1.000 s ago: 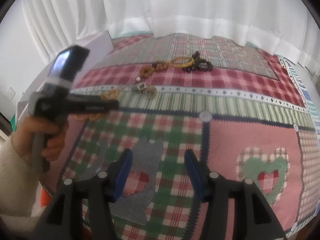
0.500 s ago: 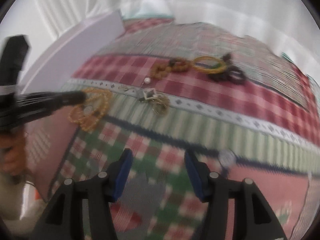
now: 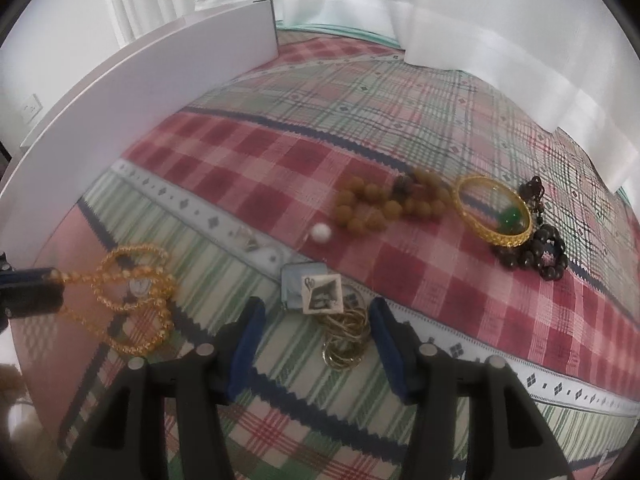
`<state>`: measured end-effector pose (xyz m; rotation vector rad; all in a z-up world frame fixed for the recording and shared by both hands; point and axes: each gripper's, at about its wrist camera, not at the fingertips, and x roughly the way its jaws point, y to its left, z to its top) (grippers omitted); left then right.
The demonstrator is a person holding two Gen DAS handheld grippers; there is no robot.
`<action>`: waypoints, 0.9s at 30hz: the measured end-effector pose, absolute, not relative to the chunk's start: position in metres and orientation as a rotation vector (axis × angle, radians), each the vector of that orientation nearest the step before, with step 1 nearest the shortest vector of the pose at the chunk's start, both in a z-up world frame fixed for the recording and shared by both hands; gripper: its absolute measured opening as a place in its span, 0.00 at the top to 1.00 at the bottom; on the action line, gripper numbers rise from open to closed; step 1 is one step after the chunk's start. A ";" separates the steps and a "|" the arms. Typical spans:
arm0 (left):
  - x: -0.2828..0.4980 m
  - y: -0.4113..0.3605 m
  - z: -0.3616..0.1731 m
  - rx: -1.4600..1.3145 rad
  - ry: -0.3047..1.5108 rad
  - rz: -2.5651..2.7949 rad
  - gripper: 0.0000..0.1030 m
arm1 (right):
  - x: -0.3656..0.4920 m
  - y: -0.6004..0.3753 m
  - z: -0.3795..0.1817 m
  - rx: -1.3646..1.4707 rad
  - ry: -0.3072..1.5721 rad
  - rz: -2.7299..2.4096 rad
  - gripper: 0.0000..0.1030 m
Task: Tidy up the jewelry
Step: 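Grasp the small silver pieces with the right tool while the left tool holds the necklace, then carry the necklace and silver pieces over the white box and open both tools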
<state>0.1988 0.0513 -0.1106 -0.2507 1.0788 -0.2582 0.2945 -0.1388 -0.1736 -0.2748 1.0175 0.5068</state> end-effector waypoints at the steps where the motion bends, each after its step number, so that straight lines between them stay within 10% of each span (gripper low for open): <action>1: 0.198 0.051 -0.111 -0.252 1.081 -0.255 0.95 | 0.294 -0.138 -0.174 -0.286 1.016 0.503 0.78; 27: 0.137 0.083 0.020 -0.307 0.898 -0.311 0.95 | 0.196 -0.182 -0.048 -0.048 0.941 0.596 0.80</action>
